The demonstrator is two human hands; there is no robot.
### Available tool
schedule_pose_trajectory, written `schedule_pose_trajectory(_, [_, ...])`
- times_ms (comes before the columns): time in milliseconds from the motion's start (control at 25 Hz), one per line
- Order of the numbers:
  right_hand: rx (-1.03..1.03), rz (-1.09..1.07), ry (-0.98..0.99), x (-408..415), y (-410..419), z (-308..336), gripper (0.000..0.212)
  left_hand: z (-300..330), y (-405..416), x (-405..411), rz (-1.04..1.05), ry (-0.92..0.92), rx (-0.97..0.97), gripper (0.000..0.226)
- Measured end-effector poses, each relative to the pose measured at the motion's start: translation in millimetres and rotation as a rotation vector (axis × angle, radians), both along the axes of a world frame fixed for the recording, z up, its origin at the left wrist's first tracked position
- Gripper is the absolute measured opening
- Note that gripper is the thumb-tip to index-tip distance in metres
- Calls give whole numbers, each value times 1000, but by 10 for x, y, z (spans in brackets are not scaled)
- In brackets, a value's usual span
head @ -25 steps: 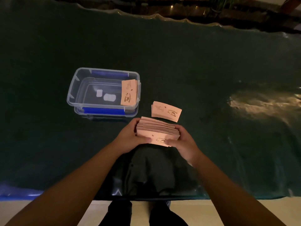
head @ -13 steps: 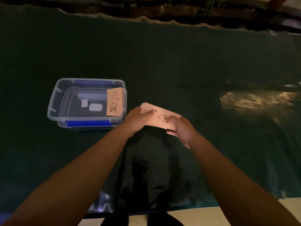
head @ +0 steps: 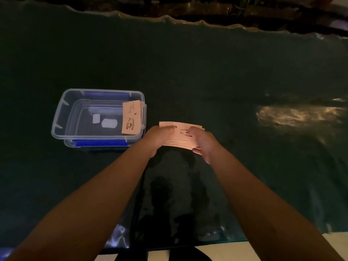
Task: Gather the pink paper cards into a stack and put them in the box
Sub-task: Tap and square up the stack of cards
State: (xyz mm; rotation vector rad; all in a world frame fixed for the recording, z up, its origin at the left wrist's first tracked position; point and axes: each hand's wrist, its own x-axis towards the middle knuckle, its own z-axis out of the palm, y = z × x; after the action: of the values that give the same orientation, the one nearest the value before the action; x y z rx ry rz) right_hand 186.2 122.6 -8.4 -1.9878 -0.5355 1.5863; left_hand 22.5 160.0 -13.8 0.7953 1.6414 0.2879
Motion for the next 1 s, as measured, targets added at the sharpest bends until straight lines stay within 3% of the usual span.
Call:
schedule_pose_trajectory(240, [-51, -32, 85, -3, -51, -1, 27, -47, -88, -127, 127, -176, -62, 71])
schedule_pose_trajectory(360, [-51, -31, 120, 9, -142, 10, 37, -14, -168, -160, 124, -235, -36, 68])
schedule_pose_trajectory(480, [-8, 7, 307, 72, -323, -19, 52, 69, -230, -208, 193, -426, 38, 71])
schedule_pose_trajectory(560, [40, -25, 431, 105, -465, -55, 59, 151, -274, -231, 88, -407, 137, 77])
schedule_pose_trajectory(680, [135, 8, 493, 138, -605, -79, 62, 254, -362, -279, -166, -231, 361, 83])
schedule_pose_trajectory(880, [340, 417, 81, 160, -663, 2, 95, 371, -479, -441, -558, -134, 596, 90])
schedule_pose_trajectory(1000, [408, 524, 88, 24, -696, 35, 95, 353, -558, -420, -710, -113, 668, 102])
